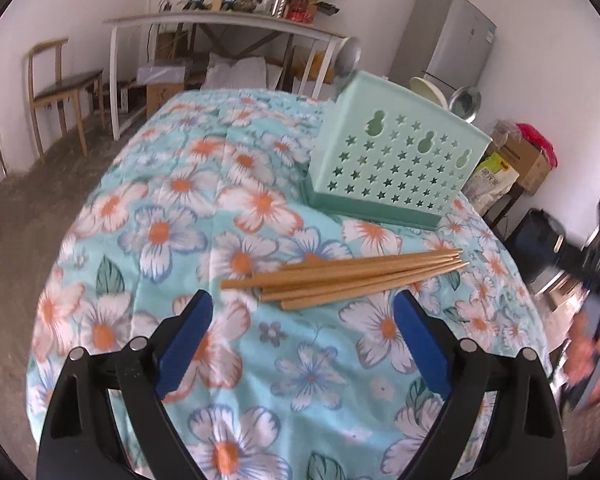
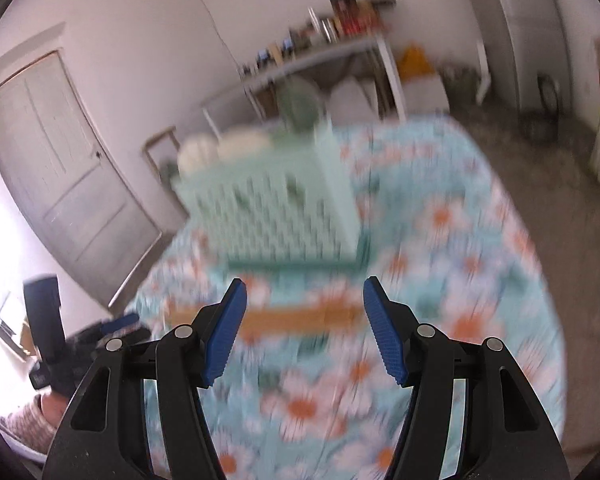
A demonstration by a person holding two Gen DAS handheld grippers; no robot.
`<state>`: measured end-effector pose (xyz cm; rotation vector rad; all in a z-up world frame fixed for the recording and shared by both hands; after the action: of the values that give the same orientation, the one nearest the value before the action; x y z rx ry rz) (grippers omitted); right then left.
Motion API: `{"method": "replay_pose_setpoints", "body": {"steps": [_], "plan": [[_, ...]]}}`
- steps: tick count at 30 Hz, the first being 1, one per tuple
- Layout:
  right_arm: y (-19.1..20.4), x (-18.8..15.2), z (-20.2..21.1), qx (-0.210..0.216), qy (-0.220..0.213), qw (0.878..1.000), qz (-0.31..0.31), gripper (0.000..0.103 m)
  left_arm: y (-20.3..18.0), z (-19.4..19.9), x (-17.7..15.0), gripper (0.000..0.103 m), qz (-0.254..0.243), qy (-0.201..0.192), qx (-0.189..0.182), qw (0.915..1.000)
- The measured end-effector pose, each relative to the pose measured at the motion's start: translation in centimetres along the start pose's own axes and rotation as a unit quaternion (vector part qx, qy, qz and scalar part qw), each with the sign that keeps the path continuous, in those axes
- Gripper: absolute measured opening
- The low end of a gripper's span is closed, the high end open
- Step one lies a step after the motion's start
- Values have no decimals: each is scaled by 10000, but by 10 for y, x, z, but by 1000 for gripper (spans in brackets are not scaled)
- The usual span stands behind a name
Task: Organize utensils
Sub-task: 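Lower the left gripper to the wooden chopsticks while the right gripper also approaches them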
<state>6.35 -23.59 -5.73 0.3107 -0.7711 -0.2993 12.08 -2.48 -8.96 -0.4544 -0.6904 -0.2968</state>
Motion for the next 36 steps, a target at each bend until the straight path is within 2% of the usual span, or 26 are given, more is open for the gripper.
{"method": "replay_pose_setpoints", "body": {"steps": [4,8,9,12,16,19,21,25,30,36], "plan": [[-5,-24,-15,52,350,9988,-329,58,6,0,6,87,386,6,-263,9989],[-15,-23,-16,-78,379,9980,-496,58,0,0,13,78,284,-48,-314,9991],[-18,-22,-16,-109,373,9978,-532,56,-3,0,13,75,230,-52,-321,9992],[-17,-18,-24,-108,482,9978,-437,41,-15,-6,9,65,-28,2,-331,9994],[9,-8,-47,-22,652,9978,123,25,-22,-12,5,58,-199,16,-297,9994],[27,0,-71,18,717,9962,490,17,-19,-17,5,51,-109,10,-301,9995],[36,2,-89,23,783,9945,690,15,-15,-20,6,43,-31,35,-321,9995],[39,-11,-110,-146,954,9902,1011,13,-10,-26,5,37,-16,89,-411,9991],[41,-23,-92,-45,947,9892,1115,13,-11,-28,5,36,-11,120,-672,9977],[46,-51,-67,-160,966,9854,1395,13,-26,-33,5,36,-310,154,-908,9953]]}}
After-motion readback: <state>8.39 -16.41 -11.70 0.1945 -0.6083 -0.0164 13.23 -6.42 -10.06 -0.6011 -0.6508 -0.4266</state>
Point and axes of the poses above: each gripper's, at about its wrist camera, not at the fingertips, and z roughly against the way its jaws point, y to its left, x to its top, the point moved 6 cm from there along -z, roughly the way its jaws point, and after that the axes turned 2 degrees about z, right-handed, at the moved point
